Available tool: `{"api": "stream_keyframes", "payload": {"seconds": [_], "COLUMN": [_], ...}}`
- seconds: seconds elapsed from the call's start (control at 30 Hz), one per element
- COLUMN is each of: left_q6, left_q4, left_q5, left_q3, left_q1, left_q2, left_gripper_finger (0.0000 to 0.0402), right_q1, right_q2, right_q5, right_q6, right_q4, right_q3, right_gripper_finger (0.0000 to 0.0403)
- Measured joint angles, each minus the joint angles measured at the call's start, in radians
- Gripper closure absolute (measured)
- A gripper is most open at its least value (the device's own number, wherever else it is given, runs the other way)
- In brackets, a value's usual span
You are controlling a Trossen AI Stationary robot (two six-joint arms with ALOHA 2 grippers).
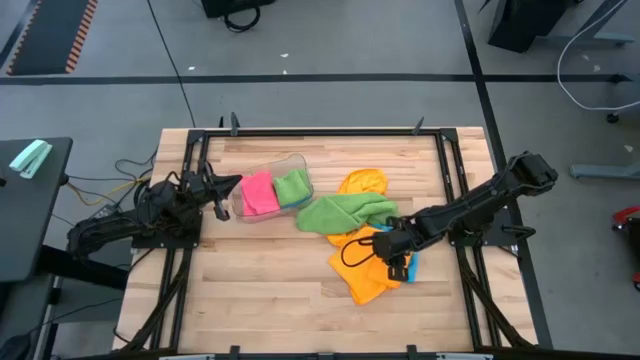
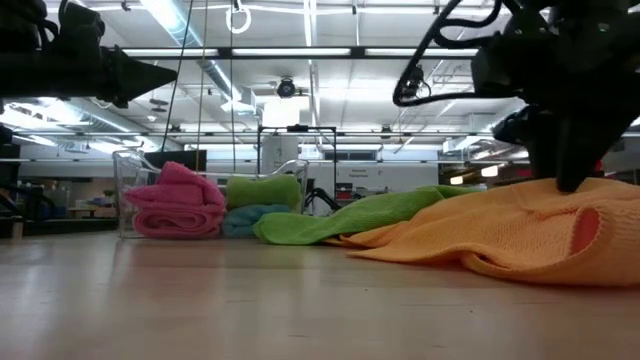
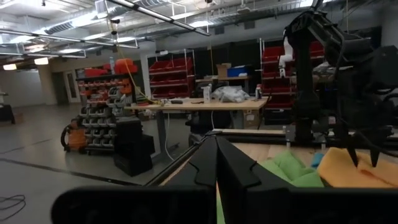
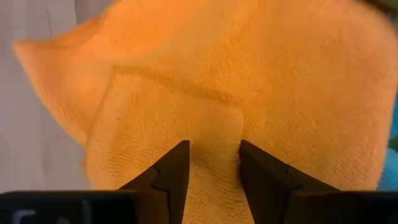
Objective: Fold microfiber towels
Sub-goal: Fold the bottom yellow microfiber towel
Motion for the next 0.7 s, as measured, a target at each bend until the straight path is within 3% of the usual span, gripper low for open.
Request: {"api": "stream_keyframes", "payload": {"seconds": [0.37, 0.7], "left_q6": [0.043, 0.078], "left_q4": [0.059, 0.077], "left_q5": [-0.045, -0.063], "left_q3": [0.000, 0.000], "left_q1": [0.000, 0.000], "left_q2": [0.000, 0.000], "left_gripper_finger": [0.0387, 0.0389], "right_q1": [0.017, 0.022], "right_q2": [0.000, 0.000], "right_q5": [0.016, 0.024], "right_q6": [0.092, 0.070], "right_q4": [0.007, -0.004], "right_q3": [-0.025, 0.023], "right_gripper_finger": [0.0386, 0.0396]}}
